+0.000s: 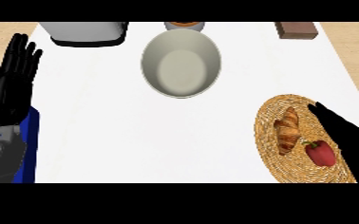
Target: Pick the croissant from the placemat and place it in the bowl
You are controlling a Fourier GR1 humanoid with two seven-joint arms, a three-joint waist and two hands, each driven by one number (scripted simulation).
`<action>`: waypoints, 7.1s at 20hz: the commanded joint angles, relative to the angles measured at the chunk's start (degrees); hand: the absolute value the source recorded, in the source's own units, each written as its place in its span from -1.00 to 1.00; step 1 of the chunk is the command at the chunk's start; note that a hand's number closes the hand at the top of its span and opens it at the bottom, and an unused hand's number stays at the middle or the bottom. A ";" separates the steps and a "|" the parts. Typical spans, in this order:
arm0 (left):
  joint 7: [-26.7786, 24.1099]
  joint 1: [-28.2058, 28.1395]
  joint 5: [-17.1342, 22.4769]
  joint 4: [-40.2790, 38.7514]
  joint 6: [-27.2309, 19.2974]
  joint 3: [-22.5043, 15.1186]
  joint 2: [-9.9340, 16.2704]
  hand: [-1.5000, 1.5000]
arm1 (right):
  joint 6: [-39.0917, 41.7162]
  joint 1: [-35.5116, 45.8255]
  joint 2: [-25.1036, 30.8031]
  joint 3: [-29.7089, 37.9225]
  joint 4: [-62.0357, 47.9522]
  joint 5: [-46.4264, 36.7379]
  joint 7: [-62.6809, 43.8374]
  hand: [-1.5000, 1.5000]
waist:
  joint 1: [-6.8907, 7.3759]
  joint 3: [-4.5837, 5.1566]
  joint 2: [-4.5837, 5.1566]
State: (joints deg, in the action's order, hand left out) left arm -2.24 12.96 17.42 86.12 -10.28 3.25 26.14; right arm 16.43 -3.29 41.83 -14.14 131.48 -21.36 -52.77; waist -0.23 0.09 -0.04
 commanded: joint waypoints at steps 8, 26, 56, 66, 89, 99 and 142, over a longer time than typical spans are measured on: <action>-0.49 2.28 -1.58 -3.13 3.50 3.71 -1.63 0.00 | 6.58 3.26 -6.32 2.11 -11.41 -3.58 4.28 -1.00 | 0.15 -0.10 0.07; 2.14 -1.49 -5.98 2.93 4.90 5.24 -5.79 0.00 | 1.07 0.48 -15.27 6.81 -28.16 -16.15 24.04 -1.00 | 0.21 -0.10 -0.02; 1.14 2.10 -10.16 -1.32 8.31 9.25 -9.46 0.00 | -4.42 6.06 -23.91 13.48 -56.14 -28.88 39.62 -1.00 | 0.15 -0.10 0.04; 2.31 -0.25 -9.22 1.14 10.36 10.14 -9.68 0.00 | -10.21 9.50 -22.99 14.10 -58.39 -32.96 46.51 1.00 | 0.23 -0.09 0.02; 2.14 8.12 -10.31 0.53 11.56 4.20 -12.15 0.00 | -0.85 50.64 2.45 15.66 -85.04 -28.18 95.99 1.00 | 11.22 -0.66 4.01; 2.00 8.31 -11.02 -0.93 10.46 4.79 -12.16 0.00 | 8.10 63.47 2.83 19.76 -96.45 -18.21 111.87 1.00 | 10.16 -0.36 3.19; 4.03 5.92 -9.96 -0.37 9.91 9.61 -8.82 0.00 | -0.34 75.72 -34.83 -0.09 -123.19 -18.46 95.64 -1.00 | 3.28 -0.11 1.24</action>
State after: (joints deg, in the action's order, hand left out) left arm 0.95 18.05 7.24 85.41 -0.14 12.13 16.57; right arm 16.87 75.37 9.24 -14.54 11.47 -39.64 42.56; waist 3.18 0.01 1.13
